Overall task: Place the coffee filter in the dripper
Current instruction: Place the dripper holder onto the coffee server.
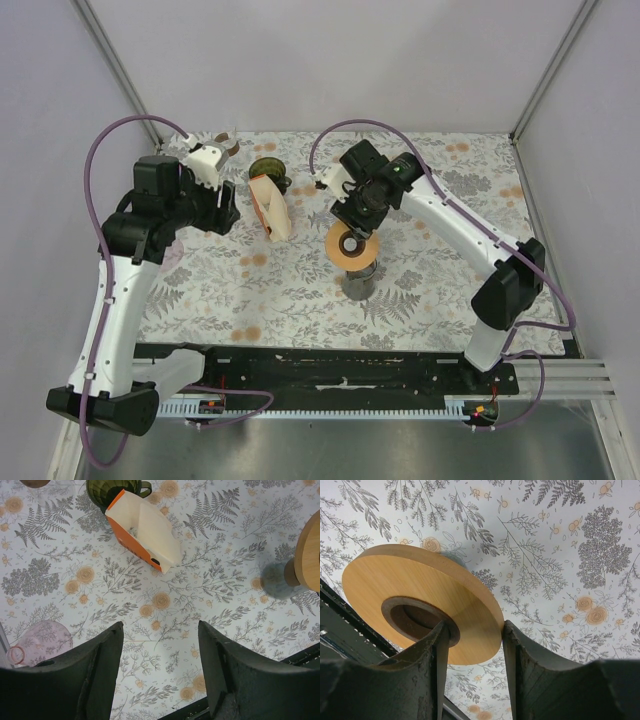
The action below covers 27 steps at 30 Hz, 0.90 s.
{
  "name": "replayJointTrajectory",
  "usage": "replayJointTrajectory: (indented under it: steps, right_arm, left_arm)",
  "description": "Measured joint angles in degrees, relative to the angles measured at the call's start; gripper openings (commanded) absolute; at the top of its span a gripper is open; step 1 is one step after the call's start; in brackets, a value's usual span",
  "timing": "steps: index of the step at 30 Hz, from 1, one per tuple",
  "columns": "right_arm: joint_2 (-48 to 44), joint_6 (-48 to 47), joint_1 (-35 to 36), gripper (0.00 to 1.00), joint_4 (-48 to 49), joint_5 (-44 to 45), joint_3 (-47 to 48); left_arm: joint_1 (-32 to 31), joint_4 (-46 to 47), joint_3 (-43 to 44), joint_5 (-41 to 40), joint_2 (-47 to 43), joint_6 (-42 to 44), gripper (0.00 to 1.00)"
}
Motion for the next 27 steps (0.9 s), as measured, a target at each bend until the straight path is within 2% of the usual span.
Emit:
replayJointTrajectory:
  steps: [5, 11, 19, 27]
  right_arm:
    - [-0.98, -0.11, 0.00, 0.00, -1.62, -1.62, 0.20]
    - [-4.09, -0.11, 0.00, 0.01, -2.93, -3.28, -3.93]
    - [-2.82, -0.22, -0.04, 0.33, -3.15, -3.41, -5.95]
    - [-0.85, -0.33, -0.85, 0.52, -1.88, -2.78, -5.95]
  left_arm:
    - [0.00, 0.26, -0.68, -0.17, -0.04, 0.37, 0.67]
    - [0.00, 0.52, -1.44, -0.31, -0.11, 0.55, 0.66]
    - [0.00, 0.79, -1.53, -0.24, -0.11, 0.57, 0.66]
    - [0.00, 0.79, -1.84, -0.20, -0.20, 0.66, 0.66]
